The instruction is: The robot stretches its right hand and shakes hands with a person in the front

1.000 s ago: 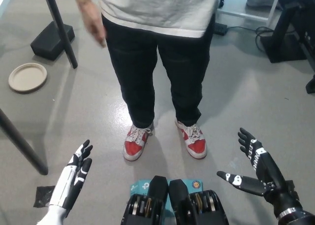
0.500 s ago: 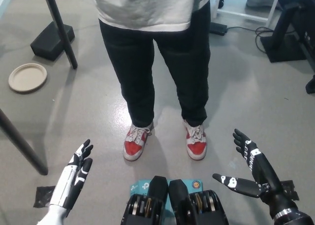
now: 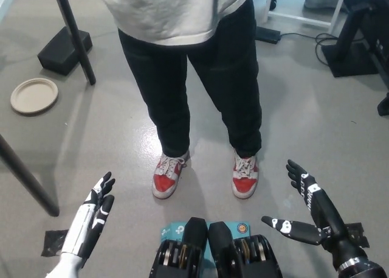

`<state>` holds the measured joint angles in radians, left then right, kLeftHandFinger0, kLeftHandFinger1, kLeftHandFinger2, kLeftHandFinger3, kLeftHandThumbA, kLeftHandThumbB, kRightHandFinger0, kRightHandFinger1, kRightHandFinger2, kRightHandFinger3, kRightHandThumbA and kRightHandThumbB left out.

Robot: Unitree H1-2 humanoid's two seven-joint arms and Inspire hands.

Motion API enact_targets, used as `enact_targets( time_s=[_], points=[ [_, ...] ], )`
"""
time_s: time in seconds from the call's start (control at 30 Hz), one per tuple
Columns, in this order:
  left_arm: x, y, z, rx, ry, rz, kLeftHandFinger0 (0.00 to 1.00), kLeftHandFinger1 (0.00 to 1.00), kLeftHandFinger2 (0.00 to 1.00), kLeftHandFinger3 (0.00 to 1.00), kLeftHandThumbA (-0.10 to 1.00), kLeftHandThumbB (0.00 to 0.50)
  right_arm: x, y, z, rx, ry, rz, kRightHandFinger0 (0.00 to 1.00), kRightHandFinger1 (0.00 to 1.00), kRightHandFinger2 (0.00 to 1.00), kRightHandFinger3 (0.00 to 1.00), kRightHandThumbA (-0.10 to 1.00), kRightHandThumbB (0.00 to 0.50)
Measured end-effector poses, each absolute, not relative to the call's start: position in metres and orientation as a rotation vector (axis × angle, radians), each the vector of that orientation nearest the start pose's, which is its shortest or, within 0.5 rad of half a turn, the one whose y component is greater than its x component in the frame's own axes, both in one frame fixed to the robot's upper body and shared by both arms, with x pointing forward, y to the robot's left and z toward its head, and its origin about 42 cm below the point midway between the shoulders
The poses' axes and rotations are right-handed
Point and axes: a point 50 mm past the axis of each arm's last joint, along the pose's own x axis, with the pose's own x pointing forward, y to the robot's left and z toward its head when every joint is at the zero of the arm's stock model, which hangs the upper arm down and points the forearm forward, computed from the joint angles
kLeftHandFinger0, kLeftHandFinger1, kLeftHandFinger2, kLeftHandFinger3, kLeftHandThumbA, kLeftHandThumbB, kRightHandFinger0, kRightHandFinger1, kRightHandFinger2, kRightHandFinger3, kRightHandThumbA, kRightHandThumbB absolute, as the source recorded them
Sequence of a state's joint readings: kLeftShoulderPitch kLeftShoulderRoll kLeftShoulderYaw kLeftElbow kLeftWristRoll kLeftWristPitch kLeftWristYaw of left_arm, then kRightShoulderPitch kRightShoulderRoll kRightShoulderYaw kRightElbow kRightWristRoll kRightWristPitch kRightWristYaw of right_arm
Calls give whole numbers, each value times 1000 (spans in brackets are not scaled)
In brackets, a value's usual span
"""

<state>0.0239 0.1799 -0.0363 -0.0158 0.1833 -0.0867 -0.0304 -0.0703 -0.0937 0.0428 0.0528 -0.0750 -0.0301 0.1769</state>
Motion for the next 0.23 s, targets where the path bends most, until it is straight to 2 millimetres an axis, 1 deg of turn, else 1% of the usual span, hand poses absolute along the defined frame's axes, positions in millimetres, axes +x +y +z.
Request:
enact_targets(
  time_s=[0.13, 0.17, 0.23],
  points=[
    [277, 257, 103, 362, -76, -80, 1000, 1000, 1000, 1000, 1000, 5, 305, -218, 102, -194, -33, 237, 1000, 1000, 1000, 1000, 984, 254],
    [277, 257, 103, 362, -76, -80, 1000, 1000, 1000, 1000, 1000, 7, 305, -218, 102, -197, -33, 237, 1000, 1000, 1000, 1000, 983, 241],
    [277, 257, 103, 362, -77, -80, 1000, 1000, 1000, 1000, 1000, 7, 306, -218, 103, -201, -35, 238, 1000, 1000, 1000, 1000, 982, 239]
  ],
)
